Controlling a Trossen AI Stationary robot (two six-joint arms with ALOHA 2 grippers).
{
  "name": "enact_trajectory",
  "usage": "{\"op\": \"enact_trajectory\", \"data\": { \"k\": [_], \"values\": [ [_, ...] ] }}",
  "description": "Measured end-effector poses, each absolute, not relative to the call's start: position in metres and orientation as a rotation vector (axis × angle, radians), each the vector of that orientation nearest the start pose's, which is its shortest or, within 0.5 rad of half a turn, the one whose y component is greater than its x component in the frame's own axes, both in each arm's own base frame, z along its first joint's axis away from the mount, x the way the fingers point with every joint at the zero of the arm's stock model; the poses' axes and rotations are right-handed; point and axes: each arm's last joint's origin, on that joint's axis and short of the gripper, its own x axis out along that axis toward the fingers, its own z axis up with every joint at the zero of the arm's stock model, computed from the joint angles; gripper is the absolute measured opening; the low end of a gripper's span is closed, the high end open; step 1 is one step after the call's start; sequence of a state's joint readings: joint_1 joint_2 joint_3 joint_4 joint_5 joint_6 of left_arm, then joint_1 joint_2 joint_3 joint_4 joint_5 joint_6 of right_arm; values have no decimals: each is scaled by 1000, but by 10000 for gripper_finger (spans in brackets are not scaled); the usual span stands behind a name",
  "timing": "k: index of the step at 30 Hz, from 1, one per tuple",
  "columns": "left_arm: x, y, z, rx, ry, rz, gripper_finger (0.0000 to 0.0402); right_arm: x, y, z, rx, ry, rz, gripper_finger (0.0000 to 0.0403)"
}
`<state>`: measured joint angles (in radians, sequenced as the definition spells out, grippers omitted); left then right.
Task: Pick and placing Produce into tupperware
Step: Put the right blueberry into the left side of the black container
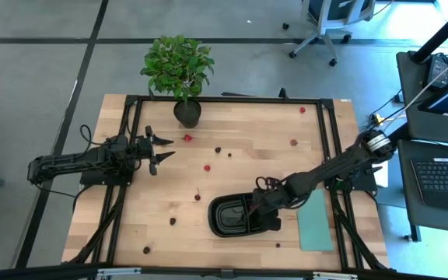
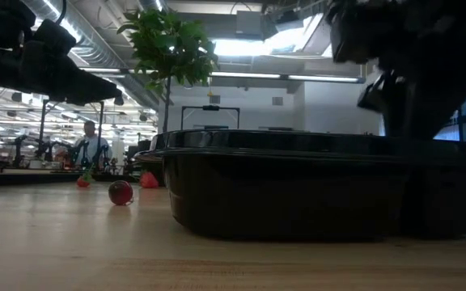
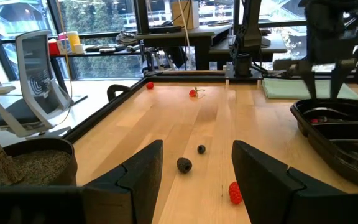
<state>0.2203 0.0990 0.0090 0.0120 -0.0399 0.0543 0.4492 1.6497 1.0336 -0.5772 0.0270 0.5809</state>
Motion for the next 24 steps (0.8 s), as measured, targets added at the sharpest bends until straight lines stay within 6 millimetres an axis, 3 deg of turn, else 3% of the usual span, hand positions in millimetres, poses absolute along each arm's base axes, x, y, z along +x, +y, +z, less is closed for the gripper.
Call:
{"op": "enact_trajectory", "data": {
  "k": [8,15,24],
  "values": [
    [100,24,160,47,85,257,186,258,157,216,295,1133,105,141],
    [100,24,160,47,85,257,186,237,194,220,215,1103,261,141],
    [100,24,160,46,85,258,186,210,225,220,176,1028,253,141]
  ]
}}
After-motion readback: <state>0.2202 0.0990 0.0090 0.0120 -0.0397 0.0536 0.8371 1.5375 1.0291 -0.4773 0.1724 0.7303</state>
